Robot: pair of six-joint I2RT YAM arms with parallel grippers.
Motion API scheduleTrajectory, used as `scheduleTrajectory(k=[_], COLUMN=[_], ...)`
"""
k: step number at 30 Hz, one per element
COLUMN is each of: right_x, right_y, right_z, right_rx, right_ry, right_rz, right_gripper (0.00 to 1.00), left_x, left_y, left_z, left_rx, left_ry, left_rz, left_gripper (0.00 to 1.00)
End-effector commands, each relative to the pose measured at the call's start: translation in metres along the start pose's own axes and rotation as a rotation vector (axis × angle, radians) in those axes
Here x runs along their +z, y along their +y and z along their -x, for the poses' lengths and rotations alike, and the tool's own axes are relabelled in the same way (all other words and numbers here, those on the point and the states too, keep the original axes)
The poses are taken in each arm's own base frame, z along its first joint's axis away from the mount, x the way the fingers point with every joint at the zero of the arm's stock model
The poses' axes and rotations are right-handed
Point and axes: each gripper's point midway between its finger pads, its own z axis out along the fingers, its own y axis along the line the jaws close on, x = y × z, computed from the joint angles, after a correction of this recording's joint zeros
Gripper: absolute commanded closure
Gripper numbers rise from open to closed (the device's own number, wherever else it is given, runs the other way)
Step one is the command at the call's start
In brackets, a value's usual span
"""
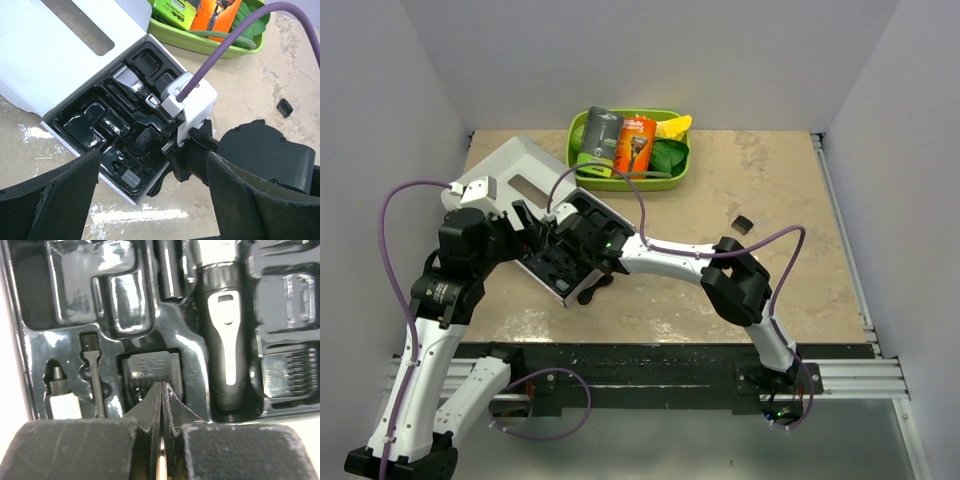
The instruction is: Sort the hair-cutting tools
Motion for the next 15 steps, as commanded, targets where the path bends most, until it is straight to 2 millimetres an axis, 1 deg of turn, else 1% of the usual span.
scheduleTrajectory(k=[1,5,8,11,14,15], right_x=[0.007,0.018,0.018,0.011,-0.002,-0.01], right_y=[0.013,0.007,0.007,0.006,0.004,0.004], right_z=[0.0,-0.022,-0.024,-0.01,0.008,0.018], right_rx=[0.031,0.034,0.036,0.051,0.068,0.075], right_ry=[-0.009,0.038,0.044,0.011,-0.03,-0.052], right_rz=[0.028,-0.01,-0.015,-0.014,-0.015,-0.013], right_gripper=[1.0,1.0,1.0,1.0,1.0,1.0], left_x=[-0.001,-0.001,-0.002,-0.004,-0.008,-0.008], left_y=[-0.007,-0.005,-0.006,-0.007,-0.009,-0.009], left_z=[0.008,0.007,0.008,0.01,0.014,0.015], left_rx=[0.013,0.014,0.014,0.012,0.014,0.014], left_ry=[-0.033,-0.033,-0.037,-0.042,-0.049,-0.051], left_rz=[-0.033,-0.03,-0.032,-0.036,-0.04,-0.039], left_gripper=[0.1,0.1,0.1,0.1,0.1,0.1])
